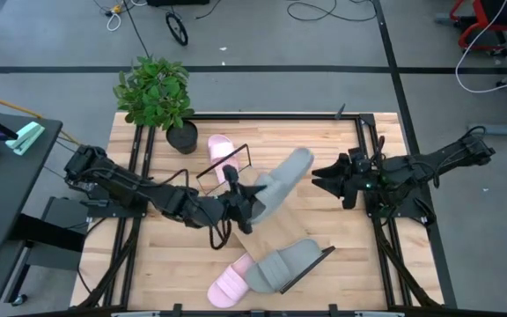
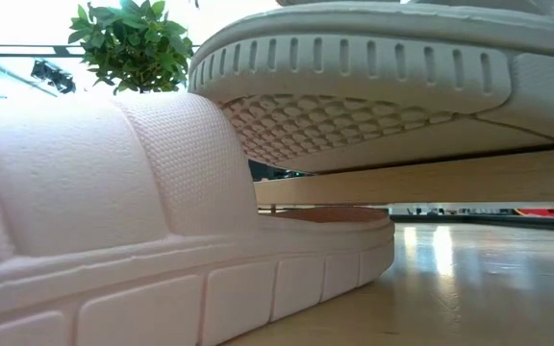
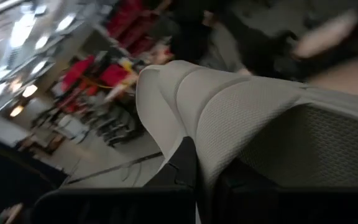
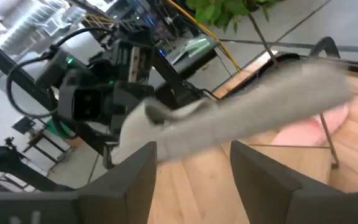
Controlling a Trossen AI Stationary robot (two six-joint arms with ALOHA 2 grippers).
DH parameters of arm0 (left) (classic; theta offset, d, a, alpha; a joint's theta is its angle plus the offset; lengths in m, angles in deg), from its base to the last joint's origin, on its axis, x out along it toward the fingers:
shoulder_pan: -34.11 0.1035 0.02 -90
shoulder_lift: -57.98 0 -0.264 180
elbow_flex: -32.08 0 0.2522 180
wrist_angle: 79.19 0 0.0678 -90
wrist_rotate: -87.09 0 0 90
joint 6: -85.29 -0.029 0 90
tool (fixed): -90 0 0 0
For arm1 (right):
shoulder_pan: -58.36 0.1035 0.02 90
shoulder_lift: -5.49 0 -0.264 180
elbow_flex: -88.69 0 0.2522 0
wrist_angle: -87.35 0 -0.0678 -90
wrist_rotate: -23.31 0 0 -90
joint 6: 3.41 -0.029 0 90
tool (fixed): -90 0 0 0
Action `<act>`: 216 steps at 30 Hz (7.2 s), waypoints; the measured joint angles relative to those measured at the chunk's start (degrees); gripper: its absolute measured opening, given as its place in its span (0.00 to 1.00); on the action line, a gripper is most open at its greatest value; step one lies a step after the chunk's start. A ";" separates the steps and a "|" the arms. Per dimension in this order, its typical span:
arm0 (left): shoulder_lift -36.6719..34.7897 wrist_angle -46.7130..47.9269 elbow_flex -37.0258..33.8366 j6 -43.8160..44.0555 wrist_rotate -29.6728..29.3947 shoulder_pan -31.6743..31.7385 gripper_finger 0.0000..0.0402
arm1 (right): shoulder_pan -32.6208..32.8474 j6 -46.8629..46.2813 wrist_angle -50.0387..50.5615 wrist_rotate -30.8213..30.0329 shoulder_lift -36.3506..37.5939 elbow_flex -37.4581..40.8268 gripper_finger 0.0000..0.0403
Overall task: Pick and place slides into the shelf
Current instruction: Put the gray slide on the shelf, then put the bottom pink slide on the shelf
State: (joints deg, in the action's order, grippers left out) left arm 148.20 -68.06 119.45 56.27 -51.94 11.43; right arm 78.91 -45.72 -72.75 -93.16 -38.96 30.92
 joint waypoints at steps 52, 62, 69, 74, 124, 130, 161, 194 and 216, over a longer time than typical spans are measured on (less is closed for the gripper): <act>17.75 12.95 0.00 -4.69 -0.25 -9.11 0.03 | 0.00 -4.06 14.21 22.55 -0.07 0.02 0.42; 18.05 12.53 0.01 -3.12 5.80 -10.37 0.03 | -0.02 -4.06 14.20 22.53 -0.07 0.02 0.42; 19.30 11.97 0.04 -1.35 5.85 -10.34 0.03 | -0.07 -4.07 14.20 22.49 -0.07 0.02 0.42; 19.71 10.41 0.07 -1.28 7.02 -10.34 0.04 | -0.07 -4.24 14.18 22.46 -0.07 0.02 0.42; 21.57 12.93 0.02 -0.61 9.66 -8.76 0.04 | -0.09 -4.62 14.16 22.03 -0.07 0.02 0.42; 22.14 11.97 0.07 -0.17 9.63 -8.70 0.10 | -0.07 -4.57 14.10 22.03 -0.08 0.02 0.42; 21.51 12.62 0.00 5.53 12.96 -9.43 0.53 | -0.05 -4.62 14.16 22.07 -0.09 0.02 0.42; 12.21 37.95 0.00 32.17 10.60 -18.13 0.52 | -0.04 -4.20 14.18 22.07 -0.09 0.02 0.42; 10.91 27.84 0.06 32.39 20.07 -28.08 0.51 | -0.04 2.24 14.22 20.45 -0.66 0.02 0.42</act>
State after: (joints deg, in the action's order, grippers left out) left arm 159.11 -40.21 119.50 88.66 -31.88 -16.64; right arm 78.87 -43.47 -58.52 -72.71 -39.62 30.95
